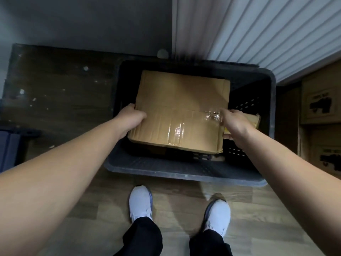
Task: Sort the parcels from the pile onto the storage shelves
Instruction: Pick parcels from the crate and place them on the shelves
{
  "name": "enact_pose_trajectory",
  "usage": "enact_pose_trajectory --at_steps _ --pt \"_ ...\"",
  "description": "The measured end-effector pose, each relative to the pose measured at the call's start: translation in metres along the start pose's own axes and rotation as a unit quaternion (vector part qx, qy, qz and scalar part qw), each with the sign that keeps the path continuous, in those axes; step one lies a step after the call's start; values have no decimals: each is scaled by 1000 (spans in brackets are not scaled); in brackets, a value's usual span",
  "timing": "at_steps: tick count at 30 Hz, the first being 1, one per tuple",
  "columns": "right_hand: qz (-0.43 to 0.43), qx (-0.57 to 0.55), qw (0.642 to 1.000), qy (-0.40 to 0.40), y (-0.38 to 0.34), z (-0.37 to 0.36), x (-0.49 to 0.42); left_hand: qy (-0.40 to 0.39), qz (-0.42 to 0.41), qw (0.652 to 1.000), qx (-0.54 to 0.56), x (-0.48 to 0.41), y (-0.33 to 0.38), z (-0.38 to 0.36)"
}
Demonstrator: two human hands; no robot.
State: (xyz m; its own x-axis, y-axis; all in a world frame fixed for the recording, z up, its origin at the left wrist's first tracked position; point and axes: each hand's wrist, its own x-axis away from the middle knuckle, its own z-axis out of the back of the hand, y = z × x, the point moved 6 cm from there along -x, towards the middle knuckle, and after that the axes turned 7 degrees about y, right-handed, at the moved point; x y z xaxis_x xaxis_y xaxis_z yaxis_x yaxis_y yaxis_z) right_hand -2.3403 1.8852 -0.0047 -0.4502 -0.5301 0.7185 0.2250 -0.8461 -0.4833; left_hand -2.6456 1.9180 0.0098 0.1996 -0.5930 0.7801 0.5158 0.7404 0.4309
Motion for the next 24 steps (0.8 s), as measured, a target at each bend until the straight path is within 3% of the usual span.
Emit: enact_pose_trajectory --at_steps 6,13,20,24 --pt "-34 -64 997 -37 4 -2 23 -8 28 997 68 10 -3 9" --pt "-1 -105 994 -35 -18 35 81 27 50 990 126 66 2 41" --pt "-76 -174 980 -55 -32 74 122 -29 181 946 267 111 8 69" --pt "-96 -206 971 -76 -42 84 138 -61 144 960 234 130 23 84"
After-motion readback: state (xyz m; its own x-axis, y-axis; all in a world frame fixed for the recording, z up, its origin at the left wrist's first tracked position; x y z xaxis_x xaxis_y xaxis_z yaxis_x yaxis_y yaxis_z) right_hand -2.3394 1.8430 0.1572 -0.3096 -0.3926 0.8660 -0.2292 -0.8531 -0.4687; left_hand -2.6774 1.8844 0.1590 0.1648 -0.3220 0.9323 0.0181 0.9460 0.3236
